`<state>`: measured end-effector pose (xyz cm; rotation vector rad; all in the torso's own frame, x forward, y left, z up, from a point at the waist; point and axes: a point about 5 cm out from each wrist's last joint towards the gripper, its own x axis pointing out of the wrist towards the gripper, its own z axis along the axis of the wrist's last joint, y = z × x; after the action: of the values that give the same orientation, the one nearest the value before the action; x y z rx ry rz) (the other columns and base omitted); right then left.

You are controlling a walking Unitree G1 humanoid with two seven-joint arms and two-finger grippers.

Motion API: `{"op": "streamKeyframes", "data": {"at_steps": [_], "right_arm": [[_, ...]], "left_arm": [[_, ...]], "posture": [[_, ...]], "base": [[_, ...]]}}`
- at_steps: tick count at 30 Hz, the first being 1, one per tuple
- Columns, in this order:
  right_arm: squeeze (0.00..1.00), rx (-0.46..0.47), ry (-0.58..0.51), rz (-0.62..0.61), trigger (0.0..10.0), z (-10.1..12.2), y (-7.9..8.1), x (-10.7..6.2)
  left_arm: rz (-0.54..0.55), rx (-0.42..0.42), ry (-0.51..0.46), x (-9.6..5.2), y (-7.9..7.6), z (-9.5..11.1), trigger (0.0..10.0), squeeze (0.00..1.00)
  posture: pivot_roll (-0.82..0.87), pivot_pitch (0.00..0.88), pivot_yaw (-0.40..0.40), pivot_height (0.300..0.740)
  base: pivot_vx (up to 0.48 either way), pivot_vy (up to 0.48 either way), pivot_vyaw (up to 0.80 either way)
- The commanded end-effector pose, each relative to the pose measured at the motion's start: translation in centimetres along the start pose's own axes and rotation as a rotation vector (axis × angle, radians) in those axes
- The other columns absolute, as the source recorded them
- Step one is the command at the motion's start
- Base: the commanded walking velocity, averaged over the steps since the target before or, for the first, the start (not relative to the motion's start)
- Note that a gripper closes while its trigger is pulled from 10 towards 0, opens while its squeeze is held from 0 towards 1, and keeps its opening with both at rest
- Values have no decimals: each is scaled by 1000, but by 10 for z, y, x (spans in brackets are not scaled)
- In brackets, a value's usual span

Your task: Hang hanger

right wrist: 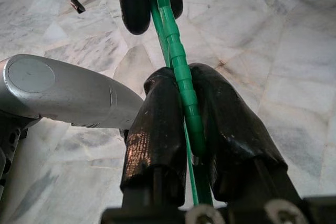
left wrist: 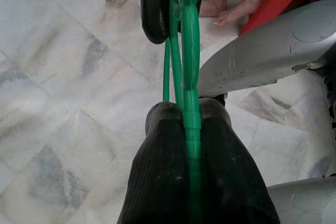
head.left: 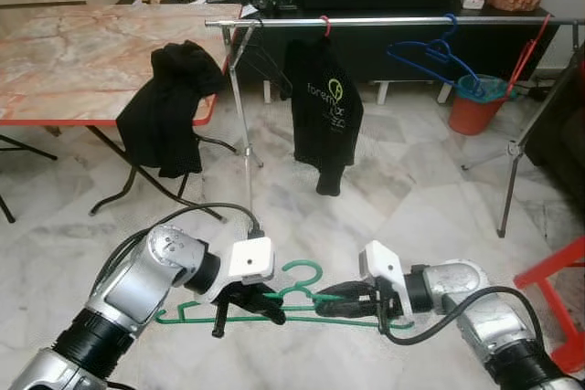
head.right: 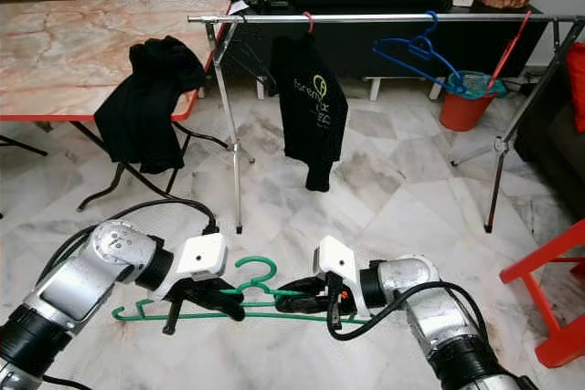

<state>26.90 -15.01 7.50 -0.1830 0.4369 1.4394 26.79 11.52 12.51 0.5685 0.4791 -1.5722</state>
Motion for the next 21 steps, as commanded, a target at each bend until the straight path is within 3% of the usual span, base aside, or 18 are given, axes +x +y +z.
{"op": "streamKeyframes", "data": {"at_steps": [1,8,9,10,21], "right_arm": [[0,-22,-8,-28,0,7,-5,1],[0,-15,-6,-25,0,4,-4,3],[0,-14,-6,-24,0,3,-4,3],[0,-13,-6,-23,0,3,-4,3],[0,-3,-1,-29,0,-1,-4,2]], "left_arm": [[-51,76,-50,6,-2,16,10000,0],[-43,84,-59,6,0,17,10000,0],[-41,83,-63,6,0,17,10000,420],[-41,80,-67,6,0,17,10000,1000],[-30,66,-65,1,3,14,10000,1000]], "posture": [[-103,0,22,740],[-102,0,22,740],[-102,0,22,740],[-101,0,21,740],[-97,0,21,740]], "base": [[0,0,0],[0,0,0],[0,0,0],[0,0,0],[0,0,0]]}}
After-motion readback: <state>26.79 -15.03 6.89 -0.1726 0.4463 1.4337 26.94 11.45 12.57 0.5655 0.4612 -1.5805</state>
